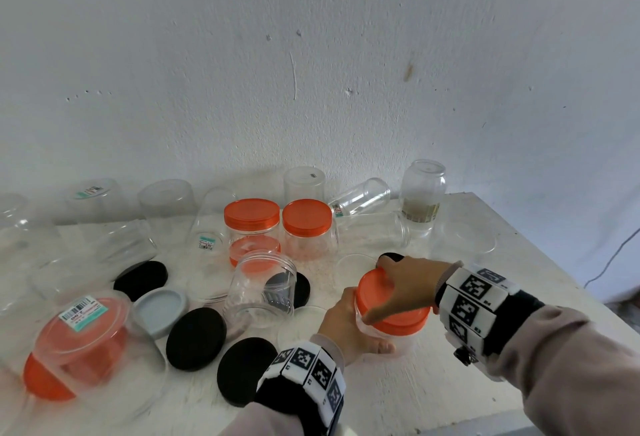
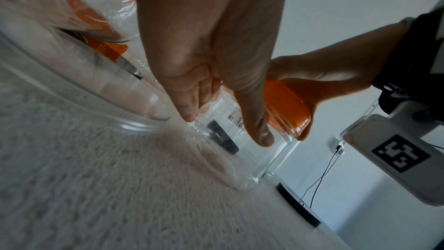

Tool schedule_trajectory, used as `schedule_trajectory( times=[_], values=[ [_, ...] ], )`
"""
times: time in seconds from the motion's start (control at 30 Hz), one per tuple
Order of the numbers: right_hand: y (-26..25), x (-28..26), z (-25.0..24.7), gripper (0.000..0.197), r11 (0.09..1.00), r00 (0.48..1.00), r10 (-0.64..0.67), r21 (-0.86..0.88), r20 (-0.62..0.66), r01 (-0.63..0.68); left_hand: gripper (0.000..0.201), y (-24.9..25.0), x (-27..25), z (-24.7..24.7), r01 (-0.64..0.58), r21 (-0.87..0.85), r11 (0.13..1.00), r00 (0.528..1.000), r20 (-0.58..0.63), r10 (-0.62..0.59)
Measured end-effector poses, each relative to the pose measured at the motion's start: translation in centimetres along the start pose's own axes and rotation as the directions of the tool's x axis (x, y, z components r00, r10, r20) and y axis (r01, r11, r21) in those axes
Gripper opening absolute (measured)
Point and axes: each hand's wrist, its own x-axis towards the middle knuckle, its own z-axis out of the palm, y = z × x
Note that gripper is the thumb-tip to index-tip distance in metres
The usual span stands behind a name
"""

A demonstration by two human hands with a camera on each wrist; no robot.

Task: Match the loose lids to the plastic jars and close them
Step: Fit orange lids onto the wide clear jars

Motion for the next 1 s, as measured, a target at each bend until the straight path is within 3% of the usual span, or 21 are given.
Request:
schedule_trajectory(
  times=[0.13, 0.23, 0.37, 0.53, 0.73, 1.0],
  values=[
    [0.0, 0.1, -0.2, 0.115, 0.999, 0.998, 0.022, -0.033, 0.05, -0.021, 0.092, 0.0, -0.1, -0.1, 0.004, -0.004, 1.0, 1.0, 0.01, -0.004],
    [0.0, -0.1, -0.9, 0.115, 0.997, 0.993, -0.025, -0.075, 0.114, 0.033, 0.094, 0.1, 0.0, -0.1, 0.012, 0.015, 1.0, 1.0, 0.015, -0.013],
    [0.1, 0.0, -0.8, 0.105, 0.995, 0.995, -0.049, -0.085, 0.083, 0.056, 0.095, 0.1, 0.0, 0.0, 0.016, 0.021, 1.0, 1.0, 0.012, -0.016],
    [0.0, 0.2, -0.2, 0.107, 0.999, 1.0, -0.002, -0.036, 0.019, 0.003, 0.094, 0.1, -0.1, -0.1, 0.006, 0.011, 1.0, 1.0, 0.014, -0.006],
    [0.0, -0.1, -1.3, 0.113, 0.988, 0.99, -0.037, -0.145, 0.139, 0.057, 0.096, 0.4, -0.1, -0.1, 0.027, 0.049, 0.998, 0.999, 0.022, -0.028],
    [0.3, 0.0, -1.3, 0.109, 0.983, 0.992, -0.073, -0.158, 0.099, 0.088, 0.095, 0.6, -0.3, -0.1, 0.02, 0.061, 0.998, 1.0, 0.023, -0.021]
  ],
)
